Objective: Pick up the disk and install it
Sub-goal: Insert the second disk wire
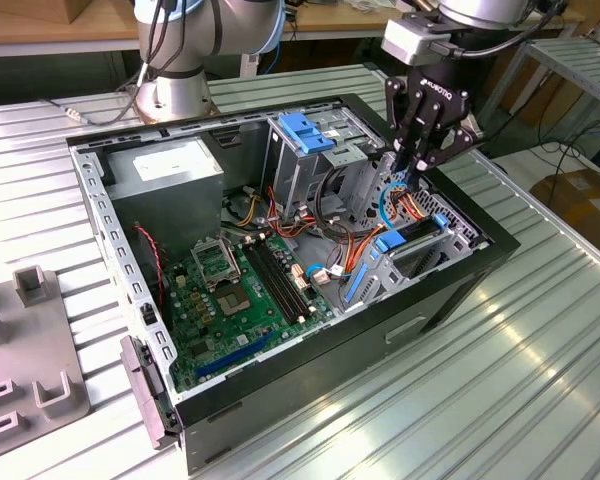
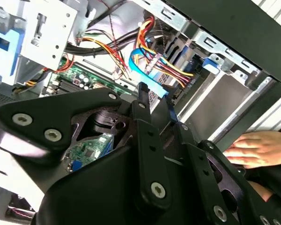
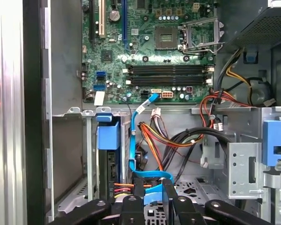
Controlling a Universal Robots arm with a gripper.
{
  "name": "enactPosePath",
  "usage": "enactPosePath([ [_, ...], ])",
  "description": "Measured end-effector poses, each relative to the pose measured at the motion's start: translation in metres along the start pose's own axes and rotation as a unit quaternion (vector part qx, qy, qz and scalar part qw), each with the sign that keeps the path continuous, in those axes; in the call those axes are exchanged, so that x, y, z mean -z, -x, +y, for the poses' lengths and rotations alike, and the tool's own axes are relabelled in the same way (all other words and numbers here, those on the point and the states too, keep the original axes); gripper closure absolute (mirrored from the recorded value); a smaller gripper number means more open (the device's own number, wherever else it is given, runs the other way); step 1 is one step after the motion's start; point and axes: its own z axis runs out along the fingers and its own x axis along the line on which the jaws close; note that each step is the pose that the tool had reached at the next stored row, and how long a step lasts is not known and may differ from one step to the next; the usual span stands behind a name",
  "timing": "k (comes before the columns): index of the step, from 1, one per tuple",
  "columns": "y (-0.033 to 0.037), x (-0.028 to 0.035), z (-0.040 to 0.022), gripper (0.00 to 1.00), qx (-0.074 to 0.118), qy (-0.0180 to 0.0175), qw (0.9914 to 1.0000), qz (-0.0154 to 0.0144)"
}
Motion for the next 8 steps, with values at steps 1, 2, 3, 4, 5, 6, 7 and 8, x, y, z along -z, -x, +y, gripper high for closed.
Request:
enactPosePath([
  [1,0.0,0.0,0.0,0.7,0.0,-0.0009,0.99999,0.0033],
  [2,0.0,0.0,0.0,0.7,0.0,-0.0015,0.99998,0.0067],
  [3,0.0,0.0001,0.0,0.7,0.0,-0.0021,0.99993,0.0117],
  [4,0.0003,0.0,0.0,0.7,0.0,-0.0026,0.99984,0.0176],
  [5,0.0012,0.0002,0.0,0.7,0.0,-0.0034,0.99963,0.0269],
  [6,0.0015,0.0002,0.0,0.7,0.0,-0.0035,0.9996,0.0281],
  [7,0.0016,0.0001,0.0,0.7,0.0,-0.0035,0.99959,0.0283],
  [8,0.0017,0.0001,0.0,0.7,0.0,-0.0036,0.99958,0.0287],
])
